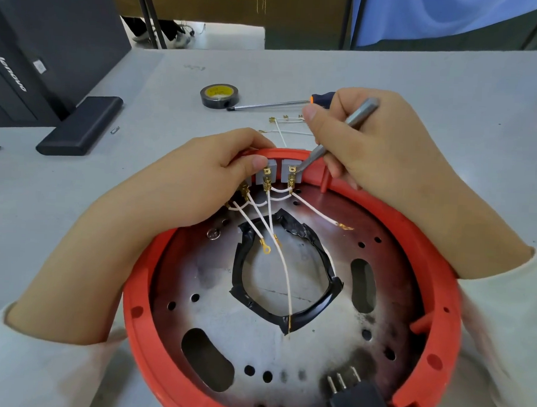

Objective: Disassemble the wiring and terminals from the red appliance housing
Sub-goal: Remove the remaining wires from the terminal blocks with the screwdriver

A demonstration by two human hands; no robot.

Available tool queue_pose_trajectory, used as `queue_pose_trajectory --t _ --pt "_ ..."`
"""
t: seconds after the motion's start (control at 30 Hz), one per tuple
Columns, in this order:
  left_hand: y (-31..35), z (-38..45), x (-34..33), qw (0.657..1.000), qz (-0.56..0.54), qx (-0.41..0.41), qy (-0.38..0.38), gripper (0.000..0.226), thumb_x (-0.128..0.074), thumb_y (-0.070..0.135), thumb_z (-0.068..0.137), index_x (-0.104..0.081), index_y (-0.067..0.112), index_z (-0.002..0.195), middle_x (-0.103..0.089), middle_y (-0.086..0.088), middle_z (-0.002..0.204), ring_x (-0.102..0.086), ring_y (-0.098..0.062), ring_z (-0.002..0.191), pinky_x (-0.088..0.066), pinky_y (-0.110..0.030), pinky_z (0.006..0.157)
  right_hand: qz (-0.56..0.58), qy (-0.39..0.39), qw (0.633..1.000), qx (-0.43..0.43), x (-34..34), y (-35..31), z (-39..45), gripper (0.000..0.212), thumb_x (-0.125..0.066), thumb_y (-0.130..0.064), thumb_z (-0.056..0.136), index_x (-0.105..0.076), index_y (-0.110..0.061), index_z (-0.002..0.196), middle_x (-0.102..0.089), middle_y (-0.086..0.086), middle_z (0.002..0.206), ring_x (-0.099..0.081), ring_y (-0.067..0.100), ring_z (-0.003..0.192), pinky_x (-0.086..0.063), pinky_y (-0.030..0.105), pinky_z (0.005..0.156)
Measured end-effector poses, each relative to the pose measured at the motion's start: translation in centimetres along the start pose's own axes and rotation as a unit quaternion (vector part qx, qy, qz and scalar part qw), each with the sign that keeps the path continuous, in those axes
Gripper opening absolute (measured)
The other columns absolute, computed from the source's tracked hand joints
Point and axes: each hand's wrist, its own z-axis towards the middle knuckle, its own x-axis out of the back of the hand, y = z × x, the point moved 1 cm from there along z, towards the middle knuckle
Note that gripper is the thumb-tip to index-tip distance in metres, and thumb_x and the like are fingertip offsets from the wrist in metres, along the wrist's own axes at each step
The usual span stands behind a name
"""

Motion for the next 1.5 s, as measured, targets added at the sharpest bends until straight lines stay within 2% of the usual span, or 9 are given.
queue_pose_trajectory --t 0.13,0.3,0.5,0.67,1.0,1.07,1.2,1.37,1.5 --pt "-0.1 -0.1 0.0 1.0 -0.009 0.005 -0.002 0.023 -0.042 0.038 0.097 -0.056 0.043 0.114 -0.064 0.015 0.101 -0.057 -0.001 0.092 -0.038 -0.01 0.079 -0.019 0.01 1.0 0.002 0.3 0.3 -0.2 0.033 -0.062 -0.027 0.088 -0.049 -0.009 0.064 -0.049 0.0 0.049 -0.042 0.007 0.038 -0.031 0.012 0.043" --pt "-0.1 -0.1 -0.1 1.0 -0.007 0.0 -0.001 0.023 -0.042 0.038 0.097 -0.055 0.043 0.114 -0.063 0.02 0.103 -0.053 0.009 0.095 -0.034 -0.001 0.073 -0.01 0.009 1.0 0.002 0.2 0.3 -0.2 0.031 -0.064 -0.025 0.088 -0.051 -0.009 0.065 -0.049 -0.002 0.046 -0.043 0.006 0.035 -0.031 0.01 0.041" --pt "-0.1 -0.2 0.0 1.0 -0.013 -0.002 -0.005 0.022 -0.042 0.038 0.097 -0.055 0.044 0.114 -0.063 0.019 0.101 -0.055 0.003 0.093 -0.039 -0.011 0.081 -0.017 0.004 1.0 0.012 0.1 0.2 -0.1 0.032 -0.066 -0.027 0.087 -0.052 -0.011 0.064 -0.049 -0.001 0.049 -0.042 0.005 0.039 -0.032 0.011 0.045" --pt "-0.2 0.0 0.0 1.0 -0.005 -0.005 -0.006 0.019 -0.043 0.038 0.097 -0.054 0.046 0.109 -0.06 0.025 0.097 -0.049 0.015 0.093 -0.035 0.0 0.072 -0.022 0.002 1.0 0.017 0.1 0.1 -0.1 0.032 -0.065 -0.028 0.088 -0.053 -0.007 0.066 -0.048 0.0 0.05 -0.041 0.005 0.041 -0.033 0.011 0.047" --pt "-0.1 0.3 -0.1 1.0 0.005 -0.001 -0.012 0.018 -0.042 0.035 0.097 -0.053 0.044 0.108 -0.059 0.022 0.094 -0.051 0.011 0.089 -0.034 0.0 0.069 0.006 -0.039 0.999 -0.025 0.1 0.1 0.7 0.042 -0.06 -0.027 0.092 -0.044 -0.014 0.056 -0.046 -0.007 0.037 -0.039 0.004 0.034 -0.031 0.008 0.042" --pt "-0.1 0.4 -0.1 1.0 0.01 0.006 -0.016 0.018 -0.043 0.034 0.098 -0.054 0.041 0.111 -0.06 0.019 0.092 -0.054 0.006 0.086 -0.036 -0.004 0.069 0.005 -0.041 0.999 -0.032 0.0 0.0 0.8 0.042 -0.059 -0.027 0.093 -0.043 -0.014 0.056 -0.046 -0.006 0.038 -0.038 0.004 0.034 -0.031 0.009 0.041" --pt "0.2 0.8 0.6 0.999 0.001 0.014 -0.052 0.02 -0.046 0.038 0.096 -0.054 0.038 0.113 -0.064 0.018 0.098 -0.059 -0.001 0.091 -0.044 -0.019 0.083 -0.025 -0.011 1.0 -0.015 -0.1 -0.1 0.5 0.039 -0.06 -0.031 0.091 -0.047 -0.01 0.06 -0.047 0.004 0.052 -0.04 0.006 0.043 -0.033 0.015 0.047" --pt "1.1 1.5 0.8 0.995 0.09 -0.001 -0.052 0.022 -0.048 0.051 0.087 -0.058 0.041 0.105 -0.062 0.017 0.087 -0.055 0.006 0.076 -0.039 -0.01 0.065 -0.04 0.034 0.999 0.0 0.0 -0.1 0.0 0.036 -0.06 -0.03 0.089 -0.046 -0.014 0.061 -0.048 0.001 0.053 -0.04 0.006 0.047 -0.033 0.015 0.049" --pt "1.0 1.6 0.2 0.998 0.035 -0.027 -0.038 0.014 -0.056 0.04 0.088 -0.063 0.037 0.1 -0.068 0.011 0.082 -0.061 -0.003 0.073 -0.044 -0.013 0.067 -0.038 0.052 0.998 0.003 0.2 0.2 -0.1 0.033 -0.06 -0.027 0.088 -0.047 -0.009 0.064 -0.048 0.003 0.055 -0.04 0.007 0.05 -0.034 0.016 0.05"
